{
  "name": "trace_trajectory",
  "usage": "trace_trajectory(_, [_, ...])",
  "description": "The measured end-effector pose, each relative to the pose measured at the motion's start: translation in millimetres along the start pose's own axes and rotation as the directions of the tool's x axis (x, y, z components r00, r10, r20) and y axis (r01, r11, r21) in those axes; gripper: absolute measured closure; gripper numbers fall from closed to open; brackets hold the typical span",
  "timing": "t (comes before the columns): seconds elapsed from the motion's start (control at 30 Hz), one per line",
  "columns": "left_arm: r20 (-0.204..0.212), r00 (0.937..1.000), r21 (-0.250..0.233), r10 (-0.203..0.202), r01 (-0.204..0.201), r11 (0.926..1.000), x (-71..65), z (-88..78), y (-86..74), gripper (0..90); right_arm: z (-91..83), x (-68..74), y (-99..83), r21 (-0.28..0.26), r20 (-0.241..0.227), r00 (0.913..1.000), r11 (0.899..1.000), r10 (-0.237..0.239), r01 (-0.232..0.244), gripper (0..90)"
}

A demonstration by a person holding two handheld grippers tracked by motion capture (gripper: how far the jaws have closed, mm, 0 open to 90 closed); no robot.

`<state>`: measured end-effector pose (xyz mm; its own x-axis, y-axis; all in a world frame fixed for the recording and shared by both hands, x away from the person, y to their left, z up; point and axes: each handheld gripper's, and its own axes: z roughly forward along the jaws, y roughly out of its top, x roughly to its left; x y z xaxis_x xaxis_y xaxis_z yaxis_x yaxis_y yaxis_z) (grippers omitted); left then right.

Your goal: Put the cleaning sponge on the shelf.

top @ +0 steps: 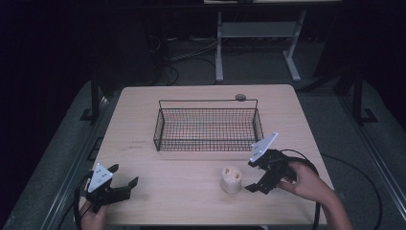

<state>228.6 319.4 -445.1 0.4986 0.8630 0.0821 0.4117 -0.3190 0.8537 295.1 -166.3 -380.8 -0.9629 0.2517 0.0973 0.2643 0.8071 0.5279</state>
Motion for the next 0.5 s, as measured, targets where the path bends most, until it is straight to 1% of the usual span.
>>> trace_trajectory(0.03, [-0.001, 1.0000, 0.000, 0.000, 0.000, 1.0000, 0.0, -0.1, 0.0, 13.7, 0.9, -0.4, 1.5, 0.005, -0.004, 1.0000, 1.000, -0.006, 0.006, 15.1])
trace_trajectory(0.1, [0.000, 1.0000, -0.001, -0.002, 0.002, 1.0000, -0.2, -0.1, -0.1, 13.7, 2.7, -0.8, 4.4, 0.013, -0.005, 1.0000, 1.000, -0.008, 0.008, 15.1])
trace_trajectory(0.17, [-0.001, 1.0000, 0.000, -0.002, 0.002, 1.0000, -0.1, -0.2, -0.2, 13.7, 5.3, -2.0, 8.6, 0.037, -0.003, 1.0000, 0.999, -0.008, 0.008, 15.1])
trace_trajectory(0.23, [-0.001, 1.0000, -0.001, -0.002, 0.002, 1.0000, 0.1, -0.3, -0.3, 13.7, 6.4, -2.5, 10.0, 0.044, -0.001, 1.0000, 0.999, -0.007, 0.007, 15.1])
trace_trajectory(0.3, [-0.003, 1.0000, -0.001, -0.001, 0.001, 1.0000, 0.6, -0.7, -0.4, 13.7, 7.7, -3.6, 12.3, 0.046, -0.015, 0.9999, 0.999, -0.007, 0.008, 15.1])
trace_trajectory(0.4, [-0.003, 1.0000, -0.003, -0.004, 0.004, 1.0000, 1.4, -1.3, -0.6, 13.7, 9.3, -4.2, 16.2, 0.057, -0.028, 0.9993, 0.998, -0.025, 0.026, 15.1])
trace_trajectory(0.5, [-0.003, 1.0000, -0.002, -0.008, 0.008, 1.0000, 2.4, -1.3, -1.2, 13.7, 11.1, -3.7, 23.7, 0.061, -0.015, 0.9983, 0.997, -0.056, 0.057, 15.1])
